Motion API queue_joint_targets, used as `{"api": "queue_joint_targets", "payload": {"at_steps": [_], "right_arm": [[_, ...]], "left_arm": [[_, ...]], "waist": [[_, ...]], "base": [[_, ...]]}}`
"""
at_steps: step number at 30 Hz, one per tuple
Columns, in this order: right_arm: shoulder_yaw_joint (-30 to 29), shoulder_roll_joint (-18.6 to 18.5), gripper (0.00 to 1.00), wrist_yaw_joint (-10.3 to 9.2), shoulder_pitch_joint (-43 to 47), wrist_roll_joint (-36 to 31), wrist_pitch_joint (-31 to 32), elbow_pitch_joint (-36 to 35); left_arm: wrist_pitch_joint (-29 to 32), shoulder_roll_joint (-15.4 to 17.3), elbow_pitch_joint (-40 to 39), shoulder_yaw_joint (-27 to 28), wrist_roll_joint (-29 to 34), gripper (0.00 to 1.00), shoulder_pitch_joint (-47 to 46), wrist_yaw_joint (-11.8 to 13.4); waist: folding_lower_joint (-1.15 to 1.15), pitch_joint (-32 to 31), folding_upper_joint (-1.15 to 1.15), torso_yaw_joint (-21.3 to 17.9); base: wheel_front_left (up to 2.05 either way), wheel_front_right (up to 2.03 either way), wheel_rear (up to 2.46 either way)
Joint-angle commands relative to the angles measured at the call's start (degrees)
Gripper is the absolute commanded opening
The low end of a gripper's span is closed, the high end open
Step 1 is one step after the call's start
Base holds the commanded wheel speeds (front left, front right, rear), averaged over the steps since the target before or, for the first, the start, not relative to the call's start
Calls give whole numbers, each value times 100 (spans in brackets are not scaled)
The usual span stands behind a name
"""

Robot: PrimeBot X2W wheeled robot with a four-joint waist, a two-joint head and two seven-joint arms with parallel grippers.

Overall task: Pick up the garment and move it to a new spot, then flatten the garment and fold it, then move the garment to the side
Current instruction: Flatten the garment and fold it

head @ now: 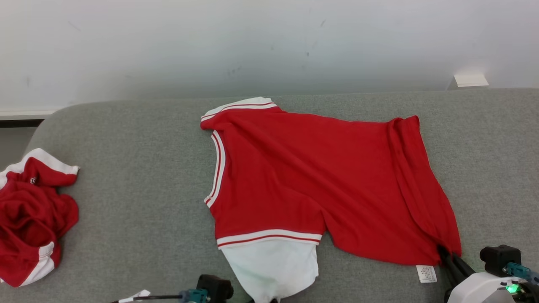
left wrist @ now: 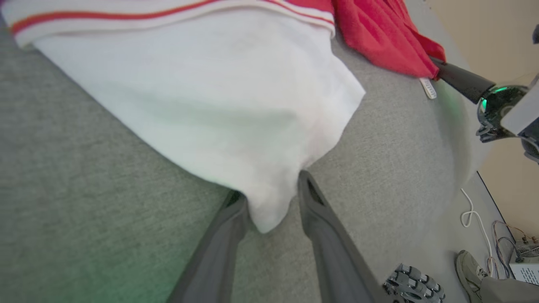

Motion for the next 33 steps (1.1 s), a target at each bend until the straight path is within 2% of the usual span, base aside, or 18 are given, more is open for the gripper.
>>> {"api": "queue_joint_targets", "payload": {"at_steps": [1, 2, 7, 11, 15, 21, 26, 30, 33], "right_arm": [[74, 0, 0, -1, -47, 71, -23, 76], [123, -7, 0, -1, -59, 115, -39, 100], [229, -80, 0, -1, -112, 327, -243, 137], [168, -160, 0, -1, -100, 517, -360, -90], [54, -239, 0, -1, 26, 811, -400, -497], [-156, -330, 0, -1, 210, 1709, -371, -1292], [-337, -421, 0, -1, 245, 2536, -70, -1793], [-500, -503, 0, -1, 8, 3296, 507, -2169], [-587, -510, 0, -1, -369, 3619, 913, -2229]], "left_arm": [[-80, 25, 96, 38, -26, 36, -57, 39], [-135, 12, 134, 53, -29, 0, -80, 42], [-352, -13, 253, 81, -55, 0, -144, 43], [-519, 15, 162, 140, -82, 0, -154, 61], [-733, 106, -52, 220, -54, 0, -167, 92], [-1012, 324, -551, 475, 19, 0, -276, 217], [-995, 607, -888, 707, 87, 0, -538, 282], [-834, 888, -1073, 885, 79, 0, -1056, 239], [-699, 1088, -1010, 1010, 28, 0, -1634, 176]], "waist": [[0, -12, 0, 8], [0, -19, 0, 12], [0, -70, 0, 36], [0, -120, 0, 49], [0, -185, 0, 54], [0, -252, 0, 69], [0, -199, 0, 89], [0, -11, 0, 77], [0, 212, 0, 39]], "base": [[0, 0, 0], [0, 0, 0], [0, 0, 0], [0, 0, 0], [0, 0, 0], [0, 0, 0], [0, 0, 0], [0, 0, 0], [0, 0, 0]]}}
